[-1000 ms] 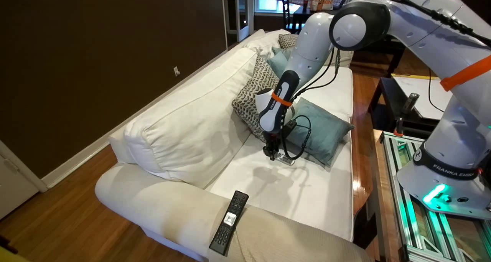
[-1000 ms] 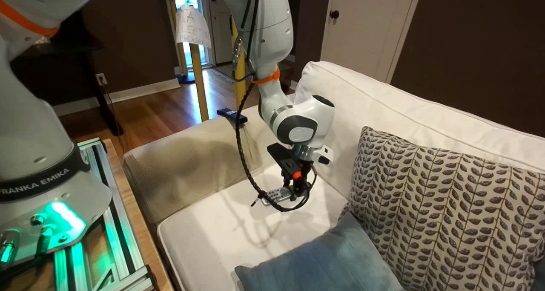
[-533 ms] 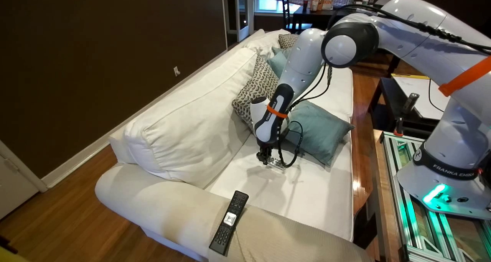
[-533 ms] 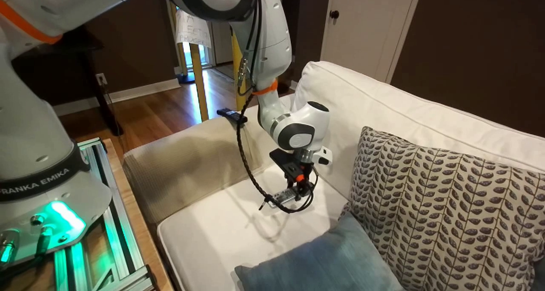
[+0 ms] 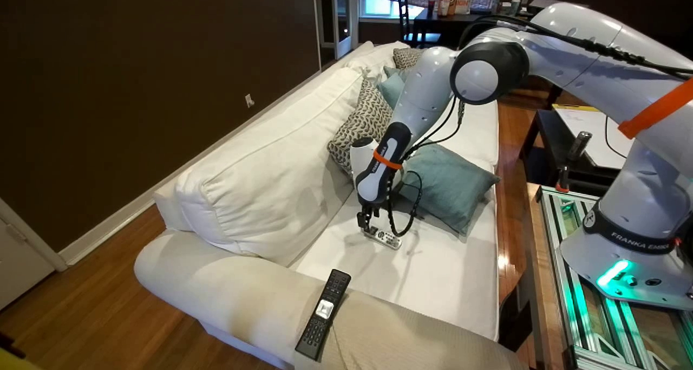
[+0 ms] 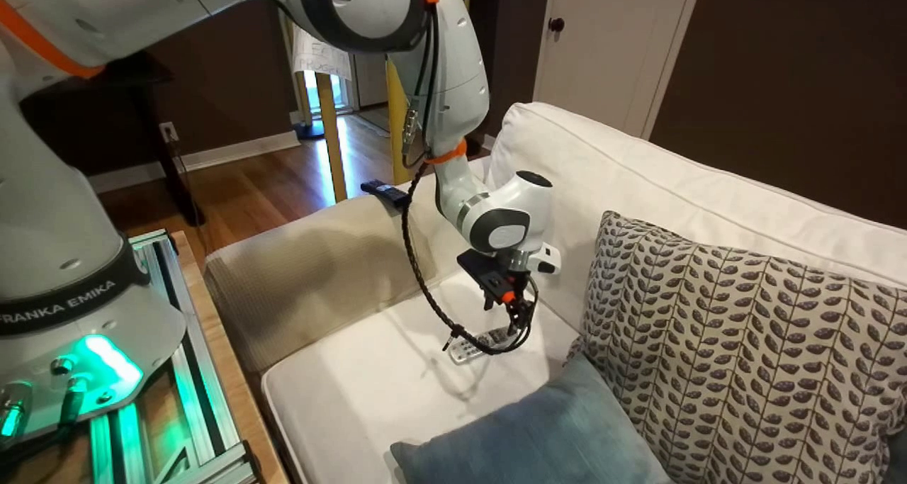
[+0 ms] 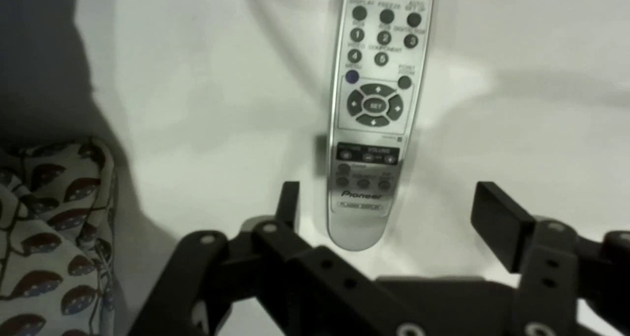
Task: Remove the grey remote from the pillow, then put the green pillow on the grey remote
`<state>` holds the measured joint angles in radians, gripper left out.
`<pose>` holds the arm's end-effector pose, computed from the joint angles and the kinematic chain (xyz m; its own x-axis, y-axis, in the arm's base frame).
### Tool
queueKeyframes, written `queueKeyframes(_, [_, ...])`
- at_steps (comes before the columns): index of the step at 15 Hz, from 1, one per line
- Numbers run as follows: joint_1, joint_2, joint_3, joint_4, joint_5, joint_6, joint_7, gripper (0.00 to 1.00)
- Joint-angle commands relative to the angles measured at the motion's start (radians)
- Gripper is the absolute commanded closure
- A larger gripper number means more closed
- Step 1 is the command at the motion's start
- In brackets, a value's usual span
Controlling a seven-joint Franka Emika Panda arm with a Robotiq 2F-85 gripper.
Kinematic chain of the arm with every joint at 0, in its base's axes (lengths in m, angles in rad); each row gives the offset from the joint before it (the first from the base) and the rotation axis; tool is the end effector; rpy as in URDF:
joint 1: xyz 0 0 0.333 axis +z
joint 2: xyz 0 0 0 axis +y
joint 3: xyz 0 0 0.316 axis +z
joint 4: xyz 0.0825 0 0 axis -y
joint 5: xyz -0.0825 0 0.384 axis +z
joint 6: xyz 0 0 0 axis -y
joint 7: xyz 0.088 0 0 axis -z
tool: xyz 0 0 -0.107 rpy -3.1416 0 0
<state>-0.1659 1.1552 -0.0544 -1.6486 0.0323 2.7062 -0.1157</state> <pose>0.5903 -0.1335 -0.0640 0.9895 -0.1052 -0.0993 -0.1029 -0.9943 0.0277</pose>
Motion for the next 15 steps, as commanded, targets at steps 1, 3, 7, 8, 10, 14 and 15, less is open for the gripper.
queueKeyframes(1, [-0.017,-0.097,-0.01,-0.078,0.01,0.007,0.039,0.0])
queueKeyframes(3, [-0.002,-0.165,-0.052,-0.133,0.012,-0.016,0.097,0.0])
queueKeyframes(7, [0.01,-0.3,-0.143,-0.277,0.003,-0.074,0.186,0.0])
queueKeyframes(8, [0.003,-0.34,-0.164,-0.315,-0.001,-0.106,0.195,0.0])
queueKeyframes(10, [-0.012,-0.401,-0.204,-0.378,-0.01,-0.145,0.203,0.0])
queueKeyframes(14, [-0.063,-0.481,-0.275,-0.464,-0.024,-0.126,0.184,0.0])
queueKeyframes(15, [-0.103,-0.492,-0.263,-0.474,-0.01,-0.101,0.149,0.0])
